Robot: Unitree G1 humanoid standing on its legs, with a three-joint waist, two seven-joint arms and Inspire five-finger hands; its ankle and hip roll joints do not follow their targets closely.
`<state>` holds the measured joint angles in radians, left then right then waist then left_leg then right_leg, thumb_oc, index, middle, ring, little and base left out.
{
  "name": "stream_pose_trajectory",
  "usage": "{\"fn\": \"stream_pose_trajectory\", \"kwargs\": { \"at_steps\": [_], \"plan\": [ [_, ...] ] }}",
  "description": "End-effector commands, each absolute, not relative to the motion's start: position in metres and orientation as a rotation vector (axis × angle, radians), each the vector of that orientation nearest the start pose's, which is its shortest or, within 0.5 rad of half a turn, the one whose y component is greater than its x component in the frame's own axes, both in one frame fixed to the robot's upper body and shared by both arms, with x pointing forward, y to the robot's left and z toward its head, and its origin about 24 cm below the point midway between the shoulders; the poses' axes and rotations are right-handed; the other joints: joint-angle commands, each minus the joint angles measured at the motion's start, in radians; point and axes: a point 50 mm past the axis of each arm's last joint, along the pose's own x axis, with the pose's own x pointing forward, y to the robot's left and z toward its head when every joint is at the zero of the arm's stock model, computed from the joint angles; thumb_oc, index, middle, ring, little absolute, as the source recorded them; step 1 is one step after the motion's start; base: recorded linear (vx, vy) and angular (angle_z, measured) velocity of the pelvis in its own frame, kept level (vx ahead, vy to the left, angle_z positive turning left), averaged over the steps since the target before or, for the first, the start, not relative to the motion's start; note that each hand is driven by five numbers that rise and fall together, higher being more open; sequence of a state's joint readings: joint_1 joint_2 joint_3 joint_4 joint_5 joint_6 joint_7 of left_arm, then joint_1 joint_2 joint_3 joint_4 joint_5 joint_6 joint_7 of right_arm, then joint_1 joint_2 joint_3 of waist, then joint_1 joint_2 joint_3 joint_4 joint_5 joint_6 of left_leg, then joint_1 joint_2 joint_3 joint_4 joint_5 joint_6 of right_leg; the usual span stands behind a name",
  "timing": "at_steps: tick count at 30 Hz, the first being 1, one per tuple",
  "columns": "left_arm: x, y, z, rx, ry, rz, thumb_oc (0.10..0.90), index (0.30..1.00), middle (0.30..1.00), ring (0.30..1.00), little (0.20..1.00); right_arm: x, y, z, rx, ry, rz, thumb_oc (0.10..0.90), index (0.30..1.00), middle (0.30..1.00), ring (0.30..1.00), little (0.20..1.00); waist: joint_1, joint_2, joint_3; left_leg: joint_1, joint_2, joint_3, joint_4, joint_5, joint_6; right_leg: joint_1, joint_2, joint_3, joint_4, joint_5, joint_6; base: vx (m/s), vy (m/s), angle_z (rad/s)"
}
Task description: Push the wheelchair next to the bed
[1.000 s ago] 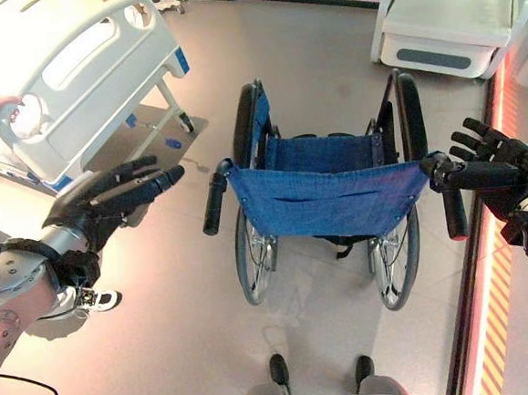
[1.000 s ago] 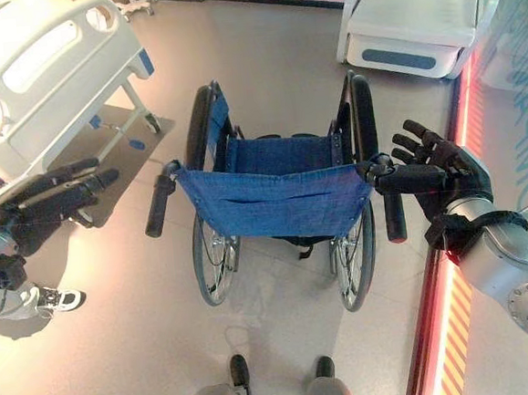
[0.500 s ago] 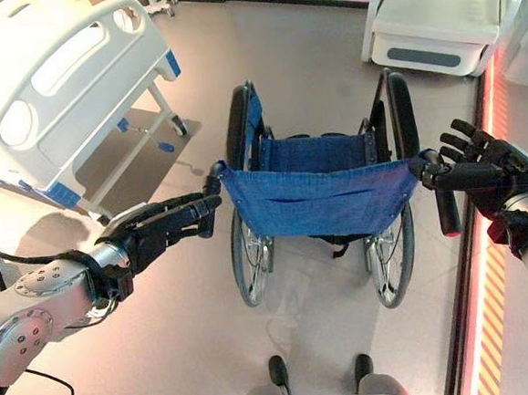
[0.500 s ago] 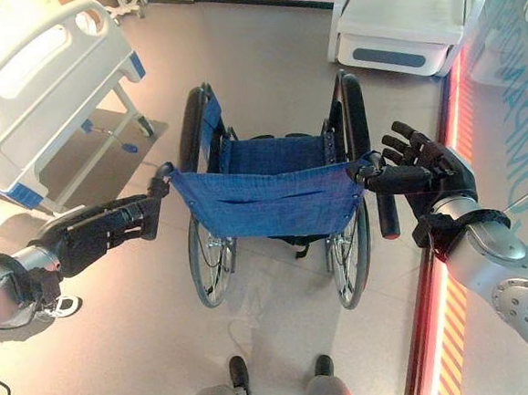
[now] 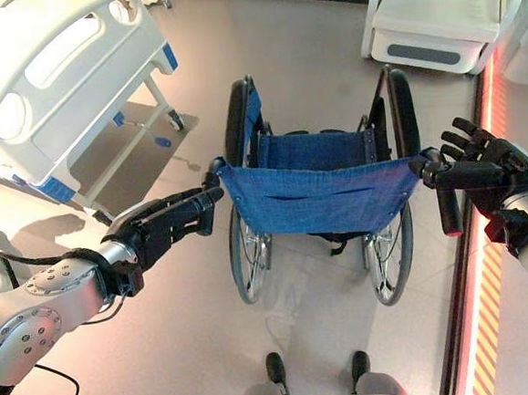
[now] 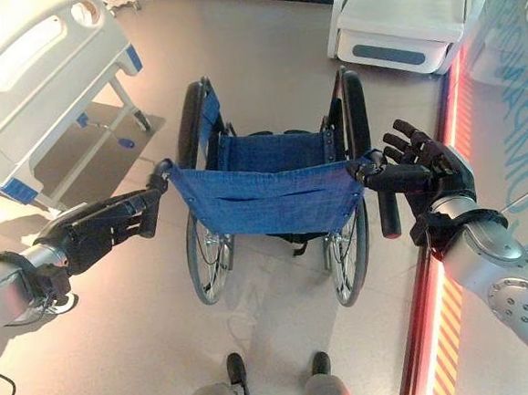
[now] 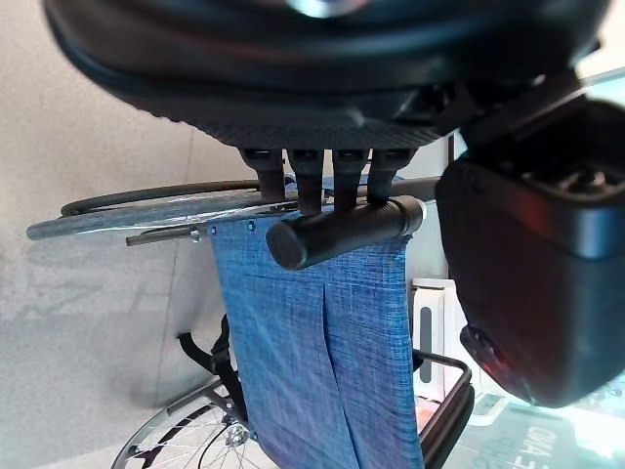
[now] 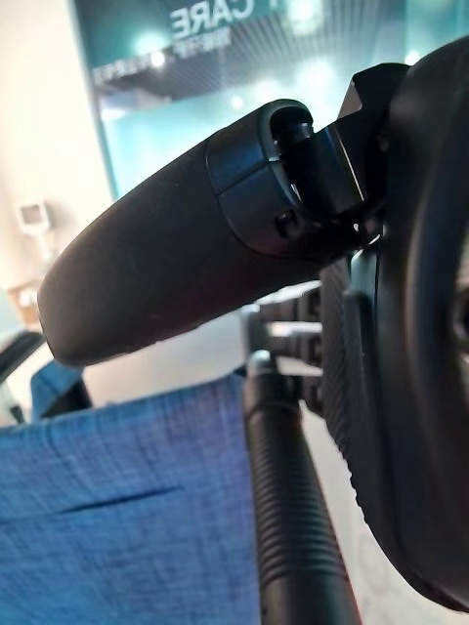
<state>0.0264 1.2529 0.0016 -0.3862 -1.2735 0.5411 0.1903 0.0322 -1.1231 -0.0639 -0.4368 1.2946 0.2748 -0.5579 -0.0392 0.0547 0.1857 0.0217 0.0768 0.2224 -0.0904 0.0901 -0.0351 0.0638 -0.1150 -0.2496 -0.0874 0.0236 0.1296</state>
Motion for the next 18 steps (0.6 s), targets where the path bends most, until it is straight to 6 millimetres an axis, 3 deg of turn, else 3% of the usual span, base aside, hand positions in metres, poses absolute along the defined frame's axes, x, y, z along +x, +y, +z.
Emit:
{"fn": "stream_pose_trajectory", "kwargs": {
  "at_steps": [1,8,12,18],
  "plan": [
    [0.245,0.243,0.199,0.129,0.268,-0.252,0.800,0.900,0.900,0.900,0.900,0.245,-0.243,0.218,0.095,-0.107,-0.088,0.800,0.900,0.900,0.900,0.900,-0.019,-0.012,-0.017,0.015,-0.024,0.015,0.003,-0.047,-0.036,-0.042,-0.016,0.054,0.008,0.034,0.034,0.00,0.000,0.00],
    [0.243,0.243,0.183,0.129,0.363,-0.295,0.800,0.900,0.900,0.900,0.900,0.246,-0.241,0.218,0.094,-0.107,-0.087,0.800,0.900,0.900,0.900,0.900,-0.023,-0.005,-0.005,0.013,-0.024,0.013,0.003,-0.045,-0.035,-0.045,-0.013,0.064,0.004,0.039,0.035,0.00,0.000,0.00],
    [0.244,0.240,0.183,0.130,0.369,-0.312,0.800,0.900,0.900,0.900,0.900,0.248,-0.240,0.219,0.084,-0.129,-0.098,0.800,0.900,0.900,0.900,0.900,-0.026,-0.002,0.000,0.012,-0.023,0.016,0.003,-0.043,-0.036,-0.045,-0.014,0.065,0.003,0.041,0.035,0.00,0.000,-0.02],
    [0.247,0.234,0.191,0.141,0.377,-0.330,0.800,0.900,0.900,0.900,0.900,0.249,-0.251,0.238,-0.085,-0.241,-0.260,0.800,0.900,0.900,0.900,0.900,-0.036,0.002,0.006,0.013,-0.022,0.020,0.003,-0.040,-0.038,-0.049,-0.013,0.073,0.007,0.041,0.034,0.00,0.000,-0.01]
  ]
}}
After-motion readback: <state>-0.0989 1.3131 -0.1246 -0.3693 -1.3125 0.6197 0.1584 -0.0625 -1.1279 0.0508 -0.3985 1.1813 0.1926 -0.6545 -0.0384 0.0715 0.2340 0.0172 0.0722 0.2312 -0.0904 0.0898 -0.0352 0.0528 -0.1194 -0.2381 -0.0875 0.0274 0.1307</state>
